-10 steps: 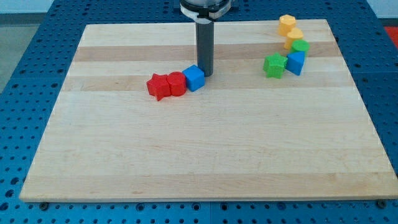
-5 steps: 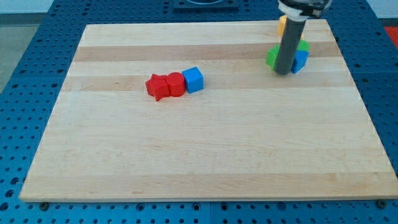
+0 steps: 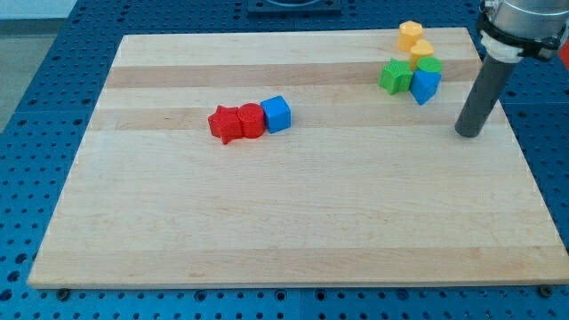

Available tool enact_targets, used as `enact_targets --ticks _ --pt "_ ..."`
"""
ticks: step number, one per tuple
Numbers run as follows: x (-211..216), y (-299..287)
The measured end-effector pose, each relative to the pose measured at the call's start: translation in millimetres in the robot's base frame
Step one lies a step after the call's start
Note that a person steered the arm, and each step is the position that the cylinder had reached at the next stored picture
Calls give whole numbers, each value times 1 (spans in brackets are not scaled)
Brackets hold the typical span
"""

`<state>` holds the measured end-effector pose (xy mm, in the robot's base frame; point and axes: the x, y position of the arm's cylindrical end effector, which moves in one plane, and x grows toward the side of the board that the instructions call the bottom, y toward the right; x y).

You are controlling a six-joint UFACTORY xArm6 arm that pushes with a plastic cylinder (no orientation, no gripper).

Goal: Keep blue blocks above red blocks

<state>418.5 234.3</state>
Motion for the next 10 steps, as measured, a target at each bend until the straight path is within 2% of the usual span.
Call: enact_targets --ticks 5,6,7,8,10 --pt "-27 45" --pt "-24 90" --pt "-24 111" --pt "-88 81" --pt "-92 -28"
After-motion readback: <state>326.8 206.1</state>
